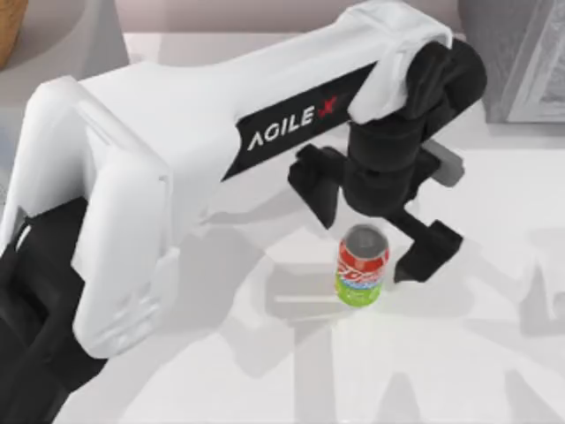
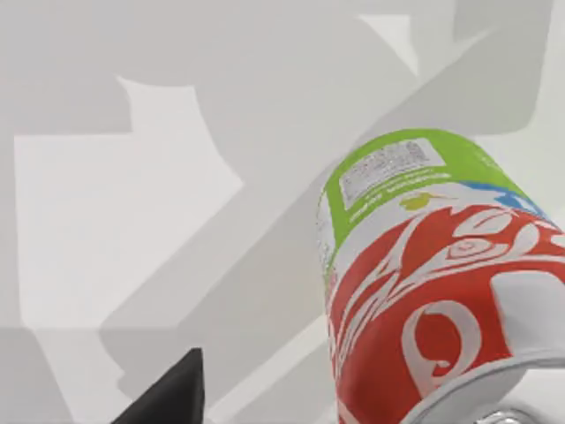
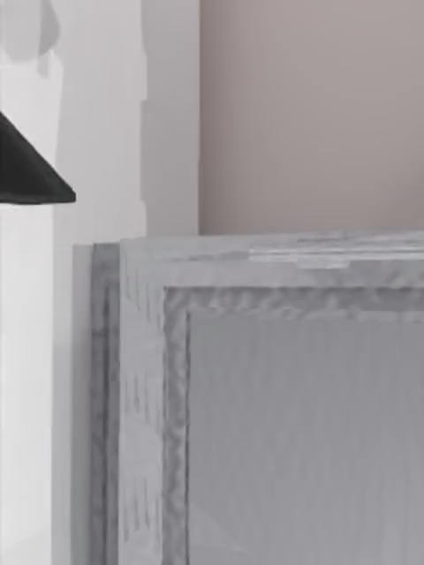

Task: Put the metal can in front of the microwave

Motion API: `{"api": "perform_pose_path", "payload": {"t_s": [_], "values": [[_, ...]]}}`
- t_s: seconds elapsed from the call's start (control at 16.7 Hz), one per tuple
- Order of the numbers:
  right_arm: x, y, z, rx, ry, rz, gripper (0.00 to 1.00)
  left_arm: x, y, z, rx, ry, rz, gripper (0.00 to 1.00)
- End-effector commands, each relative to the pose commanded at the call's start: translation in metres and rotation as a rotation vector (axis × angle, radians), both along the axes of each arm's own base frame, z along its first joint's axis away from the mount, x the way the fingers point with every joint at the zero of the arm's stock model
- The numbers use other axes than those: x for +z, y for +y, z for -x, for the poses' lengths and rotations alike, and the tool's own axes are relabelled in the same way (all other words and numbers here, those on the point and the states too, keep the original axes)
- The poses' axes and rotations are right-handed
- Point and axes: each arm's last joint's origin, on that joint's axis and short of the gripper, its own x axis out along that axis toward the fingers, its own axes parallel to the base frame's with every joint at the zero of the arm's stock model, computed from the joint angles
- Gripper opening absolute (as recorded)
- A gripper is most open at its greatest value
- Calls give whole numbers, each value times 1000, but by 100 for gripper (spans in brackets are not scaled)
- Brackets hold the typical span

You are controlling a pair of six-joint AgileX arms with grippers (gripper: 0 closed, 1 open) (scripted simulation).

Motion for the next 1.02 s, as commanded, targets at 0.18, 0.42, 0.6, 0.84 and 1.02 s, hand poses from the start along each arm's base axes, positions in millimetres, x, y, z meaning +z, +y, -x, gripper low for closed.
{"api": "perform_pose_path", "payload": {"t_s": [0.18, 0.42, 0.6, 0.84, 1.02], "values": [[0, 0, 0, 0, 0, 0, 100, -22, 0, 1, 0, -1, 1, 100], [0, 0, 0, 0, 0, 0, 100, -24, 0, 2, 0, -1, 1, 100], [0, 0, 0, 0, 0, 0, 100, -24, 0, 2, 0, -1, 1, 77], [0, 0, 0, 0, 0, 0, 100, -24, 0, 2, 0, -1, 1, 47], [0, 0, 0, 0, 0, 0, 100, -24, 0, 2, 0, -1, 1, 25]]}}
